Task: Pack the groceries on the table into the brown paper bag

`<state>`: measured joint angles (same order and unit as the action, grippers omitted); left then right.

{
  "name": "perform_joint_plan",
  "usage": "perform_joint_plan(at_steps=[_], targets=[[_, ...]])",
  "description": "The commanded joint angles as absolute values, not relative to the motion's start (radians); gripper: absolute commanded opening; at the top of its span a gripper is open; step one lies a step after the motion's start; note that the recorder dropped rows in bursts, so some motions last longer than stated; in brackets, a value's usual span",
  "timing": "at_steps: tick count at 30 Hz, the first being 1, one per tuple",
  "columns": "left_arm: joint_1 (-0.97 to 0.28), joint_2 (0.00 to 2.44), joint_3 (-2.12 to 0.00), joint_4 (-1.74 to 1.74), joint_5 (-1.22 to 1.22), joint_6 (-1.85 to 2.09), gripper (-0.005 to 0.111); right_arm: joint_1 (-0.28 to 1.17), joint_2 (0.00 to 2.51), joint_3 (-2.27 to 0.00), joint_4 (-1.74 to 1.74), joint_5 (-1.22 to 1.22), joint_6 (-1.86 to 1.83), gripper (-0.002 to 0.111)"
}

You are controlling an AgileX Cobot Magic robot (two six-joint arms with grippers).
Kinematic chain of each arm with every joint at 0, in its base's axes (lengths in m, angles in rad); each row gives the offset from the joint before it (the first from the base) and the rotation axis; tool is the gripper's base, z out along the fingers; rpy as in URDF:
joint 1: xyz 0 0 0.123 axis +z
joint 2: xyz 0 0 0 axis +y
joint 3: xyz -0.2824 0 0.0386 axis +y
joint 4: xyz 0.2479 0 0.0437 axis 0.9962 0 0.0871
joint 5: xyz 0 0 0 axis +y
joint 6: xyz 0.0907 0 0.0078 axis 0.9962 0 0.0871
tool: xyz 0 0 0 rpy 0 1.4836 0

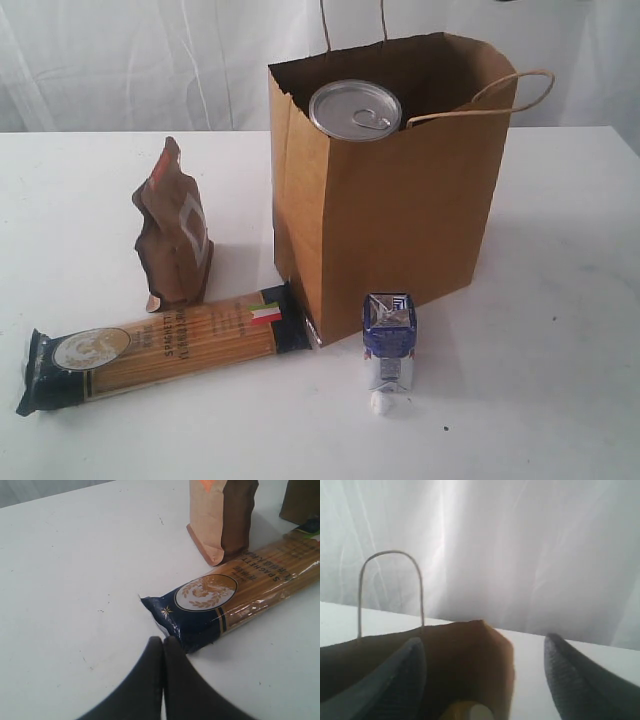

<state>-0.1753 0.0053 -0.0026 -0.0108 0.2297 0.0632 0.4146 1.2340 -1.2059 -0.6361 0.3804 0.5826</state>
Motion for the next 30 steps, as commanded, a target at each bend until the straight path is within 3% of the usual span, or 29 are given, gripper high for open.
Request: perform_joint_plan(at_steps=[1, 9, 17, 24, 30], targets=[[-0.171, 0.000, 0.000, -0.013, 0.233, 0.061, 0.000, 0.387, 1.124, -1.213, -0.660, 0.436, 0.579, 0.062], [-0.171, 0.000, 0.000, -0.013, 0.233, 0.061, 0.000, 0.387, 0.917, -1.213, -0.647, 0.744, 0.487, 0.057], [-0.171, 0.000, 0.000, -0.013, 0.233, 0.061, 0.000, 0.389, 0.807, -1.211, -0.276, 1.221, -0.077, 0.057], [-0.171, 0.000, 0.000, -0.013, 0.233, 0.061, 0.000, 0.389, 0.815, -1.047, 0.257, 1.221, -0.369, 0.057], [-0.171, 0.000, 0.000, -0.013, 0.233, 0.061, 0.000, 0.389, 0.931, -0.839, 0.394, 1.164, -0.382, 0.057]])
